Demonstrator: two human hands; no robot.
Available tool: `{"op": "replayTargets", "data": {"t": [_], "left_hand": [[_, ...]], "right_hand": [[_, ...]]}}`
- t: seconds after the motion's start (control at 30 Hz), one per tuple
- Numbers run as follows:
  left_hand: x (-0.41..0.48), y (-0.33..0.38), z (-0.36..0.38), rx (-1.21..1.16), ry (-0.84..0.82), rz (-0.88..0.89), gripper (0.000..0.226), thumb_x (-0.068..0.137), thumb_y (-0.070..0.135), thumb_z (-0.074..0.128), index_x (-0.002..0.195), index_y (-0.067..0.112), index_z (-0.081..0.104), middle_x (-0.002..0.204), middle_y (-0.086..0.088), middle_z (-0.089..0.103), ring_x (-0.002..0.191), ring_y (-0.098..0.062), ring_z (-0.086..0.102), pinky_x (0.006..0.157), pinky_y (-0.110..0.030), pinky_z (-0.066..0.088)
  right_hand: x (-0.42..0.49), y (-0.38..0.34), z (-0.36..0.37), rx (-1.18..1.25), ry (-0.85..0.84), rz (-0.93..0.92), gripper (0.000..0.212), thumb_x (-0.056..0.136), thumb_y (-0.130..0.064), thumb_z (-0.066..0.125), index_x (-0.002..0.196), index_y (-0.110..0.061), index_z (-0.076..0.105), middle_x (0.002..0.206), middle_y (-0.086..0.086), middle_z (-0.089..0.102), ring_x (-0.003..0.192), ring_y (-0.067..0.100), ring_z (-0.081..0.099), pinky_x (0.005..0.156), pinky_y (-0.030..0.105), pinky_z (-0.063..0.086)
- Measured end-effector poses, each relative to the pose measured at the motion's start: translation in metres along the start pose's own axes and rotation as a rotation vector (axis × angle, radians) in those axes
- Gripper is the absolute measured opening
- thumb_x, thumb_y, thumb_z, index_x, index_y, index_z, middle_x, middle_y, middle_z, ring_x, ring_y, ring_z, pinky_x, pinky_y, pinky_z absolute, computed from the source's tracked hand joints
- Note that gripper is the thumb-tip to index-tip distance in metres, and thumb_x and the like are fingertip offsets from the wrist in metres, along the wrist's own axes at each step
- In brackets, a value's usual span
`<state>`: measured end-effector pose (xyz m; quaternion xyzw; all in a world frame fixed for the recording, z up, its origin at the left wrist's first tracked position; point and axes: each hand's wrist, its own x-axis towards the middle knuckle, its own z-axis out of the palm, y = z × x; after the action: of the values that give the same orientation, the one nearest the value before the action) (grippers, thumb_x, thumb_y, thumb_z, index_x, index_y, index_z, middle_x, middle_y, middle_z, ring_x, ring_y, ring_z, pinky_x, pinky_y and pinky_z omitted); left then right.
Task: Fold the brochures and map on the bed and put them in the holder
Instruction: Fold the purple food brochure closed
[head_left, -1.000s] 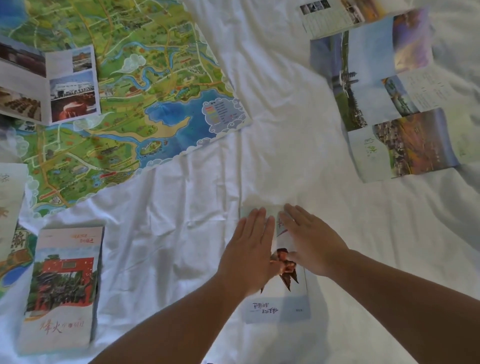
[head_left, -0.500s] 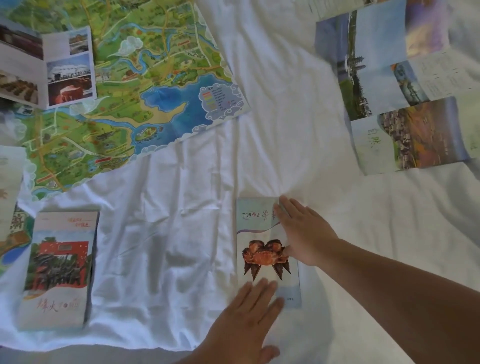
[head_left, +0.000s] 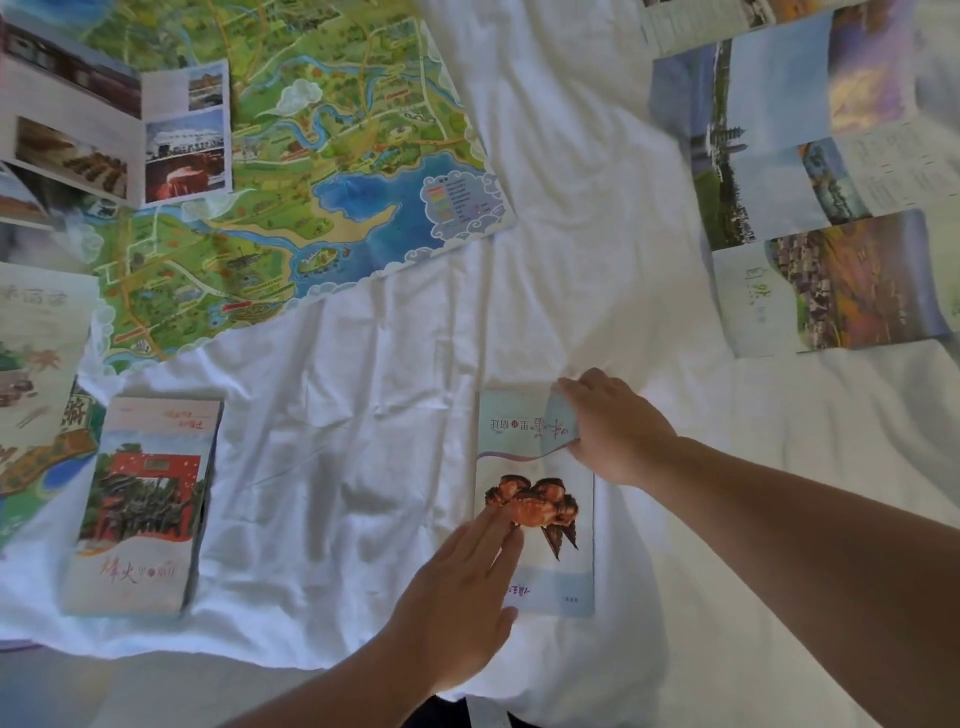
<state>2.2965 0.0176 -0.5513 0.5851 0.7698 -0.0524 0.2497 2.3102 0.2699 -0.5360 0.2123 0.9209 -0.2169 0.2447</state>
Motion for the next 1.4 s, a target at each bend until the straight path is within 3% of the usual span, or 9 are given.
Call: {"op": "replayTargets", "data": {"t": [0.13, 0.23, 0.33, 0.5, 0.7, 0.87, 1.03, 1.2, 1.4], "left_hand": [[-0.004, 0.01, 0.008, -0.027, -0.079, -0.029, 0.072, 0.094, 0.048, 0.044, 0.152, 0.009, 0.026, 0.161, -0.013, 0.006, 0.148, -0.026, -0.001, 0.117, -0.044, 0.003], [-0.006, 0.011, 0.01, -0.193, -0.044, -0.039, 0.065, 0.101, 0.044, 0.03, 0.155, 0.017, 0.008, 0.163, -0.003, -0.011, 0.146, -0.015, -0.022, 0.11, -0.028, -0.022], [-0.009, 0.0, -0.007, -0.409, 0.169, -0.218, 0.058, 0.1, 0.04, 0.04, 0.153, 0.028, 0.018, 0.162, 0.006, 0.013, 0.149, -0.011, 0.007, 0.113, -0.016, -0.007], [-0.017, -0.047, -0.062, -0.694, 0.519, -0.613, 0.054, 0.096, 0.026, 0.055, 0.147, 0.021, 0.037, 0.142, 0.002, 0.05, 0.131, -0.018, 0.043, 0.11, -0.033, 0.031], [-0.044, -0.115, -0.109, -0.699, 0.61, -0.789, 0.022, 0.096, 0.019, 0.051, 0.11, 0.027, 0.066, 0.101, 0.005, 0.069, 0.094, -0.017, 0.062, 0.077, -0.028, 0.044], [-0.069, -0.169, -0.125, -0.438, 0.506, -0.585, 0.018, 0.095, 0.011, 0.054, 0.098, 0.018, 0.07, 0.087, -0.002, 0.067, 0.083, -0.023, 0.061, 0.077, -0.036, 0.046], [-0.1, -0.222, -0.136, -0.197, 0.308, -0.244, 0.022, 0.091, 0.006, 0.056, 0.096, 0.019, 0.073, 0.077, -0.003, 0.067, 0.077, -0.027, 0.063, 0.075, -0.033, 0.04], [-0.125, -0.266, -0.14, -0.126, 0.255, -0.115, 0.026, 0.091, 0.012, 0.053, 0.101, 0.027, 0.072, 0.08, 0.003, 0.066, 0.083, -0.02, 0.06, 0.082, -0.031, 0.034], [-0.151, -0.317, -0.134, -0.039, 0.456, -0.057, 0.02, 0.072, 0.004, 0.072, 0.085, 0.018, 0.075, 0.076, -0.001, 0.065, 0.082, -0.028, 0.065, 0.082, -0.039, 0.05]], "right_hand": [[0.001, -0.006, 0.002, 0.014, 0.009, 0.017, 0.049, 0.088, -0.018, 0.064, 0.136, -0.021, 0.05, 0.113, 0.002, 0.044, 0.103, 0.021, 0.05, 0.082, 0.034, 0.053], [0.002, -0.013, -0.002, 0.071, 0.011, 0.025, 0.028, 0.095, -0.017, 0.052, 0.123, -0.016, 0.057, 0.103, 0.001, 0.043, 0.088, 0.02, 0.05, 0.067, 0.029, 0.044], [-0.001, -0.021, -0.012, 0.182, 0.016, 0.001, 0.017, 0.099, -0.014, 0.043, 0.106, -0.018, 0.059, 0.097, 0.002, 0.058, 0.076, 0.015, 0.05, 0.054, 0.025, 0.034], [-0.014, -0.048, -0.044, 0.515, 0.12, -0.012, 0.016, 0.096, -0.012, 0.045, 0.085, -0.021, 0.053, 0.083, 0.005, 0.06, 0.075, 0.025, 0.054, 0.057, 0.03, 0.042], [-0.03, -0.106, -0.046, 1.021, 0.096, 0.18, 0.014, 0.094, -0.01, 0.048, 0.088, -0.018, 0.058, 0.096, 0.013, 0.068, 0.087, 0.028, 0.067, 0.072, 0.049, 0.061], [-0.018, -0.148, -0.026, 0.641, 0.01, 0.184, 0.014, 0.089, -0.018, 0.053, 0.101, -0.026, 0.054, 0.108, -0.003, 0.064, 0.09, 0.016, 0.062, 0.067, 0.029, 0.05], [-0.002, -0.223, -0.024, 0.288, 0.131, -0.19, 0.063, 0.089, -0.034, 0.062, 0.146, -0.029, 0.036, 0.143, -0.004, 0.045, 0.129, 0.02, 0.044, 0.103, 0.029, 0.037], [0.015, -0.308, -0.007, 0.246, 0.049, -0.235, 0.013, 0.093, -0.026, 0.053, 0.101, -0.028, 0.063, 0.094, -0.009, 0.061, 0.088, 0.015, 0.054, 0.068, 0.025, 0.034], [0.045, -0.362, 0.019, 0.43, 0.022, -0.081, 0.017, 0.091, -0.015, 0.052, 0.088, -0.026, 0.065, 0.075, -0.014, 0.054, 0.073, 0.01, 0.05, 0.053, 0.009, 0.031]]}}
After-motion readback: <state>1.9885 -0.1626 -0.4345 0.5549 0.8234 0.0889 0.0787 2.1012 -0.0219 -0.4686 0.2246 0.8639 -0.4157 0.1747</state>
